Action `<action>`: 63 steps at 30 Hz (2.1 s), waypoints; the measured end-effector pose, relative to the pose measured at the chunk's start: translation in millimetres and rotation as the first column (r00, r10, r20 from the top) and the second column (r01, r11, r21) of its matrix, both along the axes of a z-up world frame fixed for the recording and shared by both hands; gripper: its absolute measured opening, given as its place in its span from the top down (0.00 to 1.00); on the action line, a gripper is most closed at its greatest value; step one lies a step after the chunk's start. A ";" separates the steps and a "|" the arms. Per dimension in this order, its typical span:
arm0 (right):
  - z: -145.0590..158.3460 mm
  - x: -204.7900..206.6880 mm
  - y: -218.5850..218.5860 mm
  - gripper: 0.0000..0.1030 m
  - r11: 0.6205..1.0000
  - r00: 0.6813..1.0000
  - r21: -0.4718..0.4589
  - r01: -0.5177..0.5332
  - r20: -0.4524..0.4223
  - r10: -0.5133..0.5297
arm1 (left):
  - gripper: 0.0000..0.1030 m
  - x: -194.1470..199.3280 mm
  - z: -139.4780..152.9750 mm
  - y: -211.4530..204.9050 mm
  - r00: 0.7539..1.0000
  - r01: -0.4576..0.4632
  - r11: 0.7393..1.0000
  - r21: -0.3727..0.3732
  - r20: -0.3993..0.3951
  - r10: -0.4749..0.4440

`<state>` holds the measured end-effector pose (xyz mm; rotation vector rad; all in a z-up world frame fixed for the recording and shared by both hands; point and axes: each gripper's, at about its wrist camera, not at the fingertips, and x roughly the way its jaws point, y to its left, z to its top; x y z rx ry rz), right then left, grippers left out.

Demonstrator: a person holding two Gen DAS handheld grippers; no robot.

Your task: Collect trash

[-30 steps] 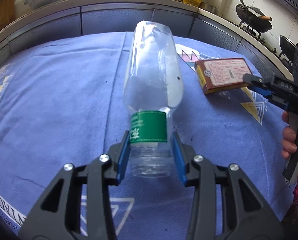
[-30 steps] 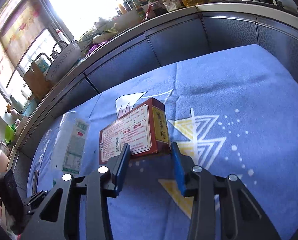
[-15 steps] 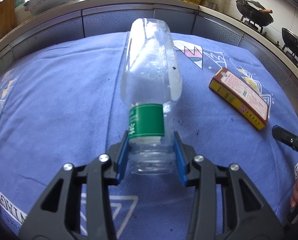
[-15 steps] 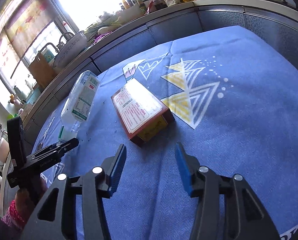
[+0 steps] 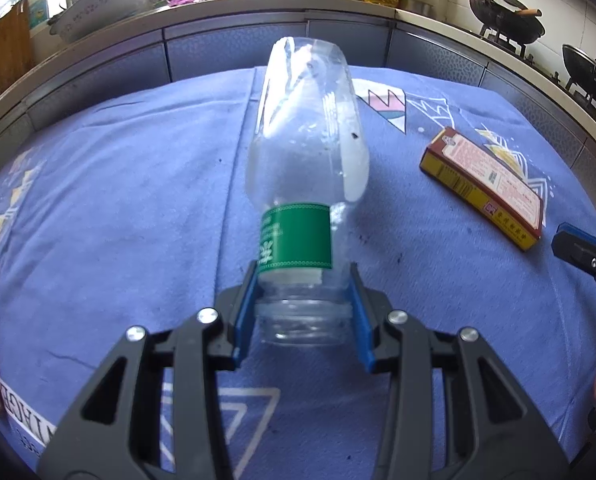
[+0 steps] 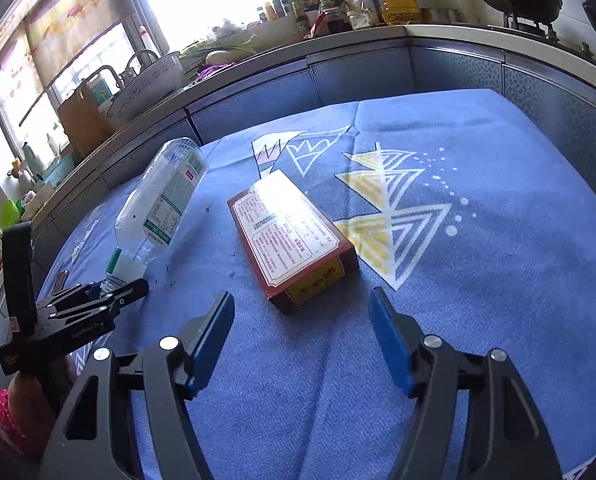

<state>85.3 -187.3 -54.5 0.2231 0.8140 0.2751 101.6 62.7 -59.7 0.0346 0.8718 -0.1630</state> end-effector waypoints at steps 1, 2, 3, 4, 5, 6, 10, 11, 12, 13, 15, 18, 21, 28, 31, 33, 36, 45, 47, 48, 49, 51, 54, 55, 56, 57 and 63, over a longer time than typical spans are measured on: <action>-3.1 -0.3 0.5 0.33 1.000 1.000 -0.001 0.005 -0.009 -0.005 | 0.61 -0.5 -0.3 -0.7 1.000 0.001 1.000 0.004 0.003 -0.001; -5.9 0.5 -0.2 0.33 1.000 1.000 -0.001 0.011 -0.019 -0.011 | 0.61 -0.9 -0.6 -1.1 1.000 0.004 1.000 0.009 0.008 -0.004; -9.1 0.6 -1.1 0.33 1.000 0.999 0.000 0.017 -0.030 -0.017 | 0.61 -1.8 -1.0 -1.5 1.000 0.005 1.000 0.013 0.013 -0.006; -10.0 -0.6 -2.6 0.32 1.000 1.000 0.005 0.018 -0.018 -0.017 | 0.61 -2.9 -1.4 -1.3 1.000 0.005 1.000 0.012 0.017 -0.006; -10.5 -0.9 -2.7 0.32 1.000 1.000 -0.002 0.020 -0.018 -0.020 | 0.61 -4.3 -1.5 -1.3 1.000 0.005 1.000 0.010 0.019 -0.005; -10.7 -1.3 -1.9 0.32 1.000 1.000 -0.009 0.017 -0.017 -0.018 | 0.61 -4.5 -1.7 -1.0 1.000 0.006 1.000 0.010 0.022 -0.006; -12.0 -2.1 0.8 0.31 1.000 1.000 -0.025 0.013 -0.006 -0.013 | 0.61 -4.8 -2.1 -0.5 1.000 0.007 1.000 0.009 0.030 -0.007; -12.5 -2.7 1.9 0.30 1.000 1.000 -0.029 0.010 -0.001 -0.010 | 0.61 -5.4 -2.3 -0.5 0.999 0.007 1.000 0.009 0.031 -0.007; -13.1 -3.7 3.3 0.29 0.999 1.000 -0.032 0.008 0.006 -0.008 | 0.61 -6.2 -2.2 -0.8 0.999 0.006 1.000 0.008 0.032 -0.007; -13.9 -5.0 4.9 0.28 0.999 1.000 -0.038 0.007 0.013 -0.007 | 0.61 -6.3 -2.3 -0.5 0.999 0.007 1.000 0.006 0.033 -0.008; -15.2 -6.8 6.8 0.25 0.999 1.000 -0.039 0.000 0.018 0.000 | 0.61 -6.5 -2.5 0.4 0.999 0.009 1.000 0.003 0.034 -0.009; -15.5 -5.9 4.3 0.18 1.000 1.000 -0.005 -0.017 0.016 0.018 | 0.61 -8.2 -2.3 1.7 0.999 0.011 1.000 -0.005 0.036 -0.011; -15.6 -4.2 7.8 0.05 0.997 0.997 0.007 -0.071 0.012 0.071 | 0.52 -9.2 -2.1 4.2 0.999 0.015 1.000 -0.021 0.033 -0.014; -15.2 -4.8 17.7 0.03 0.996 0.997 -0.041 -0.079 0.007 0.080 | 0.43 -8.9 -1.8 12.2 0.999 0.009 0.998 -0.063 0.031 -0.007; -15.7 -4.3 19.1 0.03 0.995 0.997 -0.056 -0.078 0.006 0.079 | 0.42 -9.1 -1.9 13.6 0.999 0.015 0.997 -0.078 0.032 -0.012; -16.1 -4.0 19.8 0.03 0.995 0.997 -0.061 -0.074 0.003 0.074 | 0.37 -9.4 -1.9 14.2 0.999 0.025 0.996 -0.091 0.029 -0.022; -16.4 -3.0 21.4 0.03 0.994 0.997 -0.073 -0.075 -0.004 0.075 | 0.32 -8.9 -1.2 19.3 0.999 0.029 0.991 -0.130 0.026 -0.026; -16.6 -3.7 19.9 0.03 0.995 0.997 -0.061 -0.078 0.004 0.078 | 0.30 -8.0 -1.5 21.7 0.999 0.050 0.987 -0.156 0.024 -0.046; -16.8 -4.5 20.2 0.03 0.995 0.997 -0.062 -0.077 0.005 0.078 | 0.30 -7.7 -1.5 23.1 0.999 0.051 0.985 -0.164 0.025 -0.048; -16.8 -4.6 20.1 0.03 0.995 0.997 -0.061 -0.077 0.005 0.078 | 0.30 -7.6 -1.5 23.5 0.998 0.053 0.984 -0.169 0.024 -0.050; -16.6 -5.0 20.1 0.03 0.995 0.997 -0.062 -0.076 0.006 0.077 | 0.30 -8.2 -1.4 24.4 0.998 0.056 0.983 -0.174 0.023 -0.053; -16.1 -6.0 21.2 0.03 0.995 0.997 -0.069 -0.075 0.007 0.076 | 0.30 -10.4 -0.5 27.1 0.999 0.052 0.983 -0.178 0.018 -0.049; -15.4 -7.1 22.1 0.03 0.994 0.998 -0.086 -0.065 0.004 0.065 | 0.31 -13.7 3.1 38.1 0.999 0.043 0.975 -0.216 0.005 -0.043; -14.4 -7.5 21.6 0.04 0.995 0.998 -0.086 -0.059 0.006 0.060 | 0.31 -15.2 7.4 42.8 0.999 0.035 0.972 -0.231 0.015 -0.033; -12.8 -8.2 21.1 0.06 0.995 0.998 -0.084 -0.059 0.012 0.060 | 0.31 -16.5 12.2 46.5 0.999 0.027 0.972 -0.235 0.032 -0.020; -10.9 -8.5 21.0 0.08 0.994 0.998 -0.087 -0.061 0.019 0.063 | 0.31 -15.7 18.3 48.6 0.999 0.029 0.971 -0.239 0.048 -0.018; 4.6 0.5 35.0 0.10 0.973 0.990 -0.206 -0.101 0.073 0.118 | 0.31 12.1 41.8 29.1 0.996 0.063 0.982 -0.178 0.076 -0.050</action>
